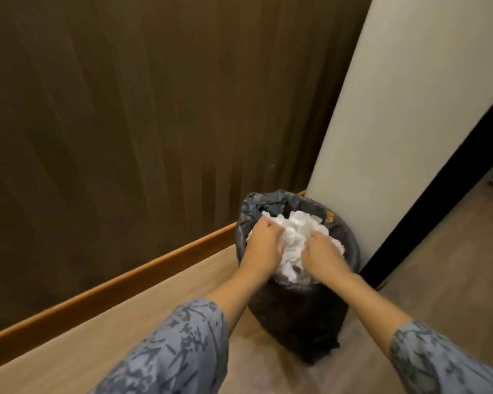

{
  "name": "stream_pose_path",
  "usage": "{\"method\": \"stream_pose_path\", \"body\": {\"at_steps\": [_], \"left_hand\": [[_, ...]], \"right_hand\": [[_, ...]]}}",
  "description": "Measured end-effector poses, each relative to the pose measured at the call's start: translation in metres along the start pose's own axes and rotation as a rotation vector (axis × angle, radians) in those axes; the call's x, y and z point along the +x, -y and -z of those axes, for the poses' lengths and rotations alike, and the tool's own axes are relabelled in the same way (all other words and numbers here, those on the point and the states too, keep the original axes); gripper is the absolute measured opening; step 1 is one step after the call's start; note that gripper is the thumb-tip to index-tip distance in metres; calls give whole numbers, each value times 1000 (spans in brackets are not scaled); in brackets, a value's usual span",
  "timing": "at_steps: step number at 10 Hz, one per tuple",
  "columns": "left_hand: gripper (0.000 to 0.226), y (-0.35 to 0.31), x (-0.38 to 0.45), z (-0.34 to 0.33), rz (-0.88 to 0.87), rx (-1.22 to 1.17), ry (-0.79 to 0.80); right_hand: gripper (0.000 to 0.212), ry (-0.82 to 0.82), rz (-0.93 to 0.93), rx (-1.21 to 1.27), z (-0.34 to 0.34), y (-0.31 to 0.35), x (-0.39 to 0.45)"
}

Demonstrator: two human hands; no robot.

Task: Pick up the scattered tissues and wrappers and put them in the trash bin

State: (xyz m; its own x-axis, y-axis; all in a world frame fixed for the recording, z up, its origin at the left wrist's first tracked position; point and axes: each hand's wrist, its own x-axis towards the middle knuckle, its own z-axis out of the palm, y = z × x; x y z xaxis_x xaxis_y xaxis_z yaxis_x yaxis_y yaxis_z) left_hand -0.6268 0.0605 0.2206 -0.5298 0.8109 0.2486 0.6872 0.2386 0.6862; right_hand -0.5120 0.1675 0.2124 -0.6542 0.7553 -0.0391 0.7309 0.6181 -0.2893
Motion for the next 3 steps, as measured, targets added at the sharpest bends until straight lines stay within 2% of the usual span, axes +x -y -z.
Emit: {"method": "stream_pose_path", "body": {"at_steps": [1,2,3], "left_hand": [[55,8,18,-10,67,490,490],[66,5,24,6,59,371,599],[65,-11,24,53,85,136,536]], "right_hand": [[39,227,-35,-161,-5,0,7],[38,313,-75,-94,11,11,3],[32,241,-197,-27,49,38,-8]]}}
